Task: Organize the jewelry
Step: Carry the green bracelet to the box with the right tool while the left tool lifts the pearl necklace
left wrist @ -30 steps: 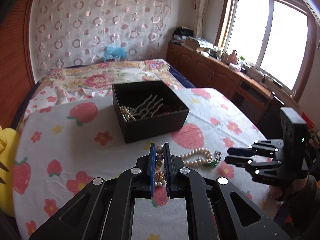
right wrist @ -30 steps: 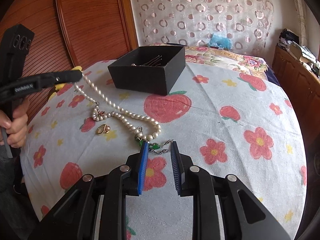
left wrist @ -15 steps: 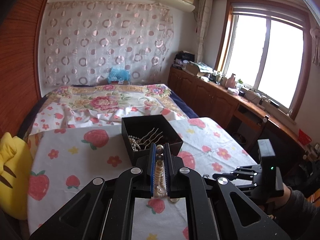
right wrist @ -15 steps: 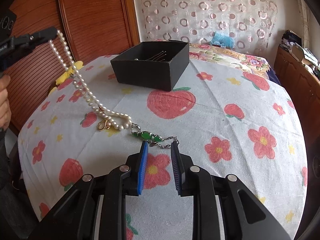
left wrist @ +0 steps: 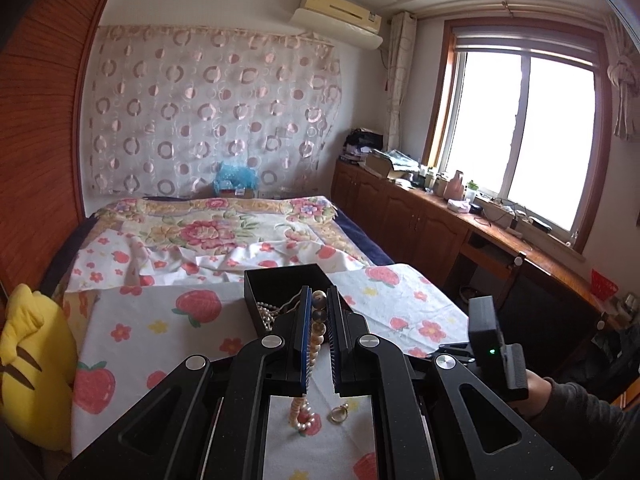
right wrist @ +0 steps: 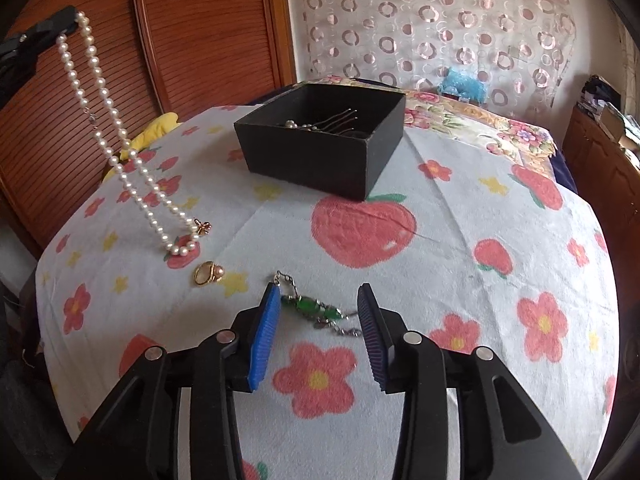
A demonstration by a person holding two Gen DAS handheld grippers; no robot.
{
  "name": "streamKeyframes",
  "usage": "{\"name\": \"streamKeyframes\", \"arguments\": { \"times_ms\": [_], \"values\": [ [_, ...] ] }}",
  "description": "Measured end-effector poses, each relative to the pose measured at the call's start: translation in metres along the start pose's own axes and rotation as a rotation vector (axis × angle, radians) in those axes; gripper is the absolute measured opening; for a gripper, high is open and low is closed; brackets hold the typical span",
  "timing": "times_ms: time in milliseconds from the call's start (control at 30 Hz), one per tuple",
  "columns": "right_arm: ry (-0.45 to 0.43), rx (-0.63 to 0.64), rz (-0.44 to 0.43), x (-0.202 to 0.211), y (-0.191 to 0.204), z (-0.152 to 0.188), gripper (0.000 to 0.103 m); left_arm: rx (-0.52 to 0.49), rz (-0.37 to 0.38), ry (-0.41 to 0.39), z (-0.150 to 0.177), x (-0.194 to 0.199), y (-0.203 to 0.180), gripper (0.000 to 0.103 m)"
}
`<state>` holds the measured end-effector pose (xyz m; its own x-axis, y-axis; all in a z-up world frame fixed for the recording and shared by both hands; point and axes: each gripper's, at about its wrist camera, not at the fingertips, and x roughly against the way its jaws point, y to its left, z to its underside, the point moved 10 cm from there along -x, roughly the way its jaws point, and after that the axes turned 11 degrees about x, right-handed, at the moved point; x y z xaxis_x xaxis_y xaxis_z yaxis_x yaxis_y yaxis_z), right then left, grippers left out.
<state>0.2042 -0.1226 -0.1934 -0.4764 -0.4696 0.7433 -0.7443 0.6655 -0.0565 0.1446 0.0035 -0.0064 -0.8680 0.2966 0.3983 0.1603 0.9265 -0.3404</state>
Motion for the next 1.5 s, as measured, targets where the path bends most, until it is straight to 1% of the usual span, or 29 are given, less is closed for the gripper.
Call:
{"name": "streamKeyframes", "arguments": {
  "times_ms": [200, 333, 433, 500, 567, 600, 767, 800, 1033, 1267, 1500],
  "values": [
    [0.055, 0.057, -0.020, -0.016, 0.007, -0.001, 0.043, -0.013, -0.011, -0.022, -0.005, 0.008, 0.000, 0.007],
    [0.078, 0.084, -0.028, -0.017, 0.010, 0.001, 0.043, -0.014, -0.036, -0.010, 0.000, 0.002, 0.007, 0.007],
    [0.091, 0.112, -0.026, -0.016, 0.014, 0.005, 0.041, -0.003, -0.044, -0.005, 0.001, 0.000, 0.013, 0.007],
    [0.099, 0.134, -0.010, -0.014, 0.016, 0.007, 0.027, 0.005, -0.047, 0.001, 0.003, -0.002, 0.016, 0.007],
    [0.105, 0.142, -0.011, -0.011, 0.018, 0.009, 0.016, 0.006, -0.051, 0.003, 0.004, -0.003, 0.018, 0.007],
    [0.107, 0.147, -0.008, -0.010, 0.018, 0.010, 0.015, 0.006, -0.051, 0.003, 0.004, -0.002, 0.018, 0.007],
    [0.097, 0.151, -0.002, -0.009, 0.020, 0.010, 0.012, 0.006, -0.053, 0.000, 0.003, -0.002, 0.019, 0.007],
    [0.091, 0.149, 0.000, -0.008, 0.020, 0.009, 0.005, 0.006, -0.055, -0.002, 0.003, -0.002, 0.020, 0.007],
    [0.079, 0.149, 0.008, -0.004, 0.019, 0.004, 0.005, 0.012, -0.069, -0.015, -0.006, -0.001, 0.030, 0.007],
    [0.039, 0.135, 0.026, 0.008, 0.011, -0.009, 0.005, 0.007, -0.070, -0.019, -0.008, -0.001, 0.030, 0.007],
    [-0.010, 0.137, 0.042, 0.025, 0.003, -0.034, 0.005, 0.004, -0.061, -0.041, -0.033, -0.004, 0.027, 0.007]
  ]
}}
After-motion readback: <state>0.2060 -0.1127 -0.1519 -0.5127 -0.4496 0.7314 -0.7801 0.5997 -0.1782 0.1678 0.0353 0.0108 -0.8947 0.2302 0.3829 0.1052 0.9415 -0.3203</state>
